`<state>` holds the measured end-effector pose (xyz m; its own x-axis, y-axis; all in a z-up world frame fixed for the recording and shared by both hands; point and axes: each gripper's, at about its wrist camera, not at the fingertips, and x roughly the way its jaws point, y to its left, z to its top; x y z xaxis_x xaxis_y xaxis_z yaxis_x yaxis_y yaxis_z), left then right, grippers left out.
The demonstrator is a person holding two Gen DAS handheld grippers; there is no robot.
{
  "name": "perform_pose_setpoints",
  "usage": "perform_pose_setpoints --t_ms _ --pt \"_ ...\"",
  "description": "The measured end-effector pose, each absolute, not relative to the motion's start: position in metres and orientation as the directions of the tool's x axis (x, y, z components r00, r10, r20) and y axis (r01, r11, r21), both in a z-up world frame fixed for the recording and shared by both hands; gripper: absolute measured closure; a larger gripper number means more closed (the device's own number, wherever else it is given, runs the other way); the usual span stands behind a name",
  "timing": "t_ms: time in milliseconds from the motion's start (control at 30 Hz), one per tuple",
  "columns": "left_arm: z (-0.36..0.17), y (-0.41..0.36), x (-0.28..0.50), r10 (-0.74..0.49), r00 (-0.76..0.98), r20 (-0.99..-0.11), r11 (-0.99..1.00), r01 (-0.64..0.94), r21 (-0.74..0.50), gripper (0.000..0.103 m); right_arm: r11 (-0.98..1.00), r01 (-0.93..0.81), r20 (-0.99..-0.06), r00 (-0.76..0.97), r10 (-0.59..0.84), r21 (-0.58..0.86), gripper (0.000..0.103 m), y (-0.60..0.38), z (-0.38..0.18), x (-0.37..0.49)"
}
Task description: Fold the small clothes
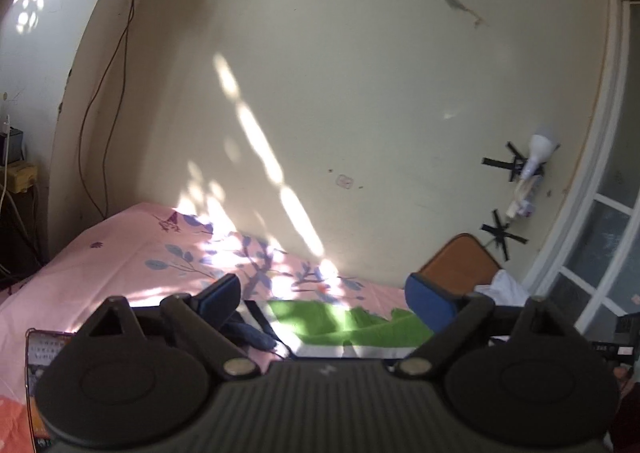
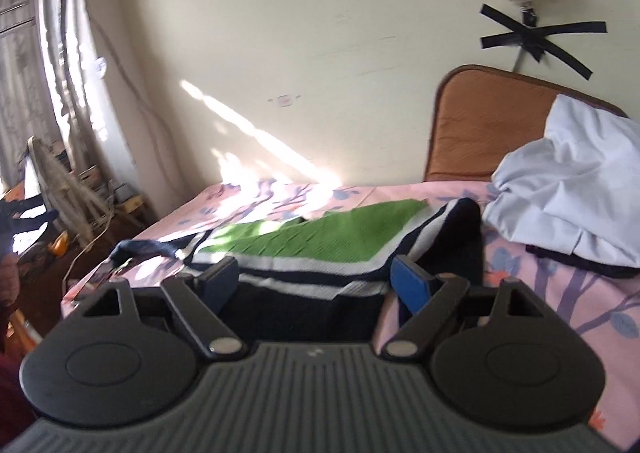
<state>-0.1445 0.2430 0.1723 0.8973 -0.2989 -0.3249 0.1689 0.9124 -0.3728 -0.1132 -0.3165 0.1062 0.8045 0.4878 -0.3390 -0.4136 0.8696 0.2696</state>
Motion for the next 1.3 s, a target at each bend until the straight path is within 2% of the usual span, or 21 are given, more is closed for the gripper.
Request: perform_pose_setpoints --t_ms 100,167,200,300,400,567,633,667,700,733,767,800,867,933,1067,1100,1133,1167,1233,1300 --pt "0.156 0.225 -0.064 -0.243 0.859 -0.450 0.936 0.087 -0.340 0.013 0.915 -0.334 -0.377 0.836 0.399 0.227 0.023 -0.301 0.107 -0.057" --pt "0.138 0.203 -0.009 -0.232 0.822 -0.521 0.949 0.074 -0.305 0.016 0.928 -0.313 -0.398 0.840 0.369 0.201 0.033 -0.280 0.109 -0.021" --pt "0.129 0.190 0.016 -0.229 0.804 -0.548 0.957 0.085 -0.276 0.017 0.929 -0.314 -0.408 0.835 0.368 0.195 0.034 -0.268 0.109 -0.003" --pt "0.097 0.138 0.087 -0.178 0.751 -0.636 0.984 0.135 -0.116 0.017 0.926 -0.331 -0.465 0.801 0.378 0.183 0.036 -0.234 0.101 0.053" --pt "0.062 0.099 0.125 -0.127 0.720 -0.682 0.975 0.218 0.049 0.017 0.925 -0.348 -0.555 0.743 0.373 0.156 0.037 -0.201 0.080 0.103" --pt "0.026 0.078 0.147 -0.183 0.612 -0.770 0.939 0.341 0.048 0.014 0.913 -0.374 -0.684 0.624 0.379 0.165 0.037 -0.186 0.040 0.140" --pt "0.014 0.073 0.148 -0.185 0.573 -0.798 0.930 0.364 0.046 0.030 0.909 -0.389 -0.697 0.612 0.374 0.146 0.037 -0.186 0.031 0.138" --pt "0.013 0.072 0.144 -0.197 0.589 -0.784 0.933 0.358 0.035 0.040 0.905 -0.404 -0.692 0.616 0.376 0.132 0.050 -0.187 0.028 0.134" --pt "0.014 0.071 0.141 -0.206 0.597 -0.775 0.932 0.362 0.032 0.061 0.904 -0.413 -0.683 0.630 0.369 0.108 0.061 -0.184 0.028 0.129" --pt "0.015 0.067 0.137 -0.206 0.605 -0.769 0.931 0.362 0.036 0.070 0.906 -0.414 -0.674 0.646 0.358 0.084 0.073 -0.182 0.029 0.124" --pt "0.016 0.061 0.133 -0.178 0.624 -0.761 0.936 0.346 0.066 0.088 0.908 -0.412 -0.658 0.665 0.355 0.073 0.079 -0.180 0.031 0.120" --pt "0.018 0.053 0.132 -0.125 0.651 -0.749 0.940 0.318 0.120 0.092 0.911 -0.411 -0.629 0.698 0.343 0.040 0.080 -0.177 0.037 0.112" --pt "0.028 0.046 0.133 -0.068 0.695 -0.716 0.948 0.268 0.170 0.092 0.910 -0.410 -0.552 0.774 0.310 -0.065 0.083 -0.169 0.053 0.100" --pt "0.047 0.046 0.143 -0.018 0.753 -0.658 0.963 0.190 0.193 0.093 0.920 -0.364 -0.433 0.859 0.273 -0.143 0.084 -0.167 0.083 0.094" --pt "0.094 0.061 0.184 -0.030 0.818 -0.574 0.997 0.065 0.041 0.093 0.963 -0.259 -0.308 0.924 0.227 -0.068 0.084 -0.179 0.136 0.118" --pt "0.095 0.058 0.191 0.025 0.836 -0.548 0.998 0.008 0.058 0.091 0.974 -0.216 -0.290 0.939 0.186 -0.075 0.083 -0.179 0.136 0.128" --pt "0.090 0.053 0.197 0.101 0.848 -0.521 0.993 -0.053 0.105 0.089 0.984 -0.154 -0.292 0.949 0.121 -0.091 0.072 -0.177 0.128 0.143" --pt "0.079 0.049 0.206 0.164 0.832 -0.529 0.984 -0.097 0.152 0.081 0.989 -0.115 -0.340 0.937 0.077 -0.094 0.061 -0.176 0.116 0.158" --pt "0.054 0.053 0.216 0.167 0.746 -0.645 0.984 -0.088 0.154 0.077 0.993 -0.095 -0.475 0.878 0.051 -0.070 0.064 -0.180 0.088 0.178" --pt "0.042 0.070 0.201 0.085 0.726 -0.682 0.996 -0.055 0.066 0.078 0.993 -0.121 -0.481 0.871 0.101 -0.010 0.064 -0.194 0.075 0.168"
